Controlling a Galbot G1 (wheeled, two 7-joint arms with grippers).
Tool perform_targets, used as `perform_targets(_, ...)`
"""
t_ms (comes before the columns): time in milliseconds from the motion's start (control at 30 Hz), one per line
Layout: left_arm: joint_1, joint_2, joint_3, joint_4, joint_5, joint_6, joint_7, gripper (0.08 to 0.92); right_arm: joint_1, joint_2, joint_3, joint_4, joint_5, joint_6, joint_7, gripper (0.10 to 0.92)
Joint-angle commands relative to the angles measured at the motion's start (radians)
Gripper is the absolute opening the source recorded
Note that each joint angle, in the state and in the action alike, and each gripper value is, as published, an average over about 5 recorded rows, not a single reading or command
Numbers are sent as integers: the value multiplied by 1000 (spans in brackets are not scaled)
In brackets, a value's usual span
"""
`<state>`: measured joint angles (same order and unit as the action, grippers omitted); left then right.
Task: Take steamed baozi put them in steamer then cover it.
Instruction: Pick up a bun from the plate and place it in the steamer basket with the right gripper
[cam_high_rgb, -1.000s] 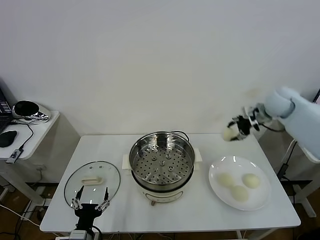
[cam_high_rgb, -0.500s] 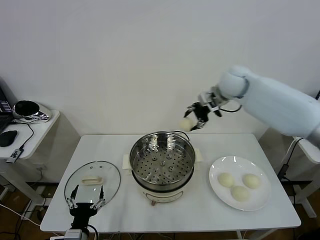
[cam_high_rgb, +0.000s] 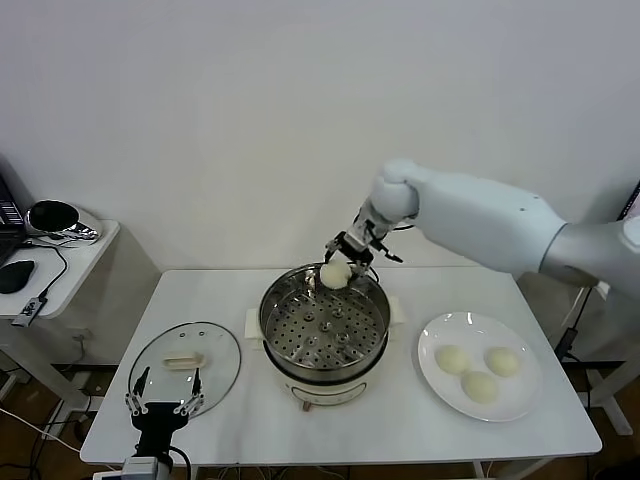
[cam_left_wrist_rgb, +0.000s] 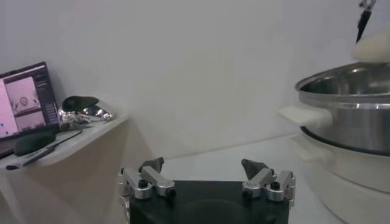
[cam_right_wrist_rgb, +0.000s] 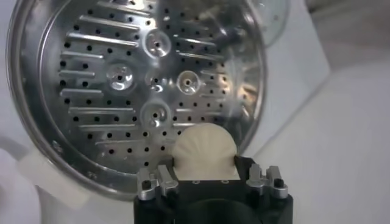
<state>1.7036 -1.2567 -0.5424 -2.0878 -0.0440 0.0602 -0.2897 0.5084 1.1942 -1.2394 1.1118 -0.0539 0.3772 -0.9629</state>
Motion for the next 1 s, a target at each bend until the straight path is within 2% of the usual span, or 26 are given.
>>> perform_targets(33,0,0,-3,1,0,1,0,823,-15,47,-33,-26,-103,142,41,636)
perform_targets(300,-1,-1,-7,3,-1,0,0,823,-52,99,-4,-127,-225,236,88,636)
perform_targets(633,-3,-6,-5,2,-1,-1,-1,823,-80,121,0,-173,-288,282,111,663)
perform_targets(867,1,-10,-6,-7,1,-1,-3,823,-38,110,-10,-134,-234,277,122,807)
perform_targets(1000,8,-10,-8,-22,1,1,-3,823,64,53,-63,-14,-63,174,60,822)
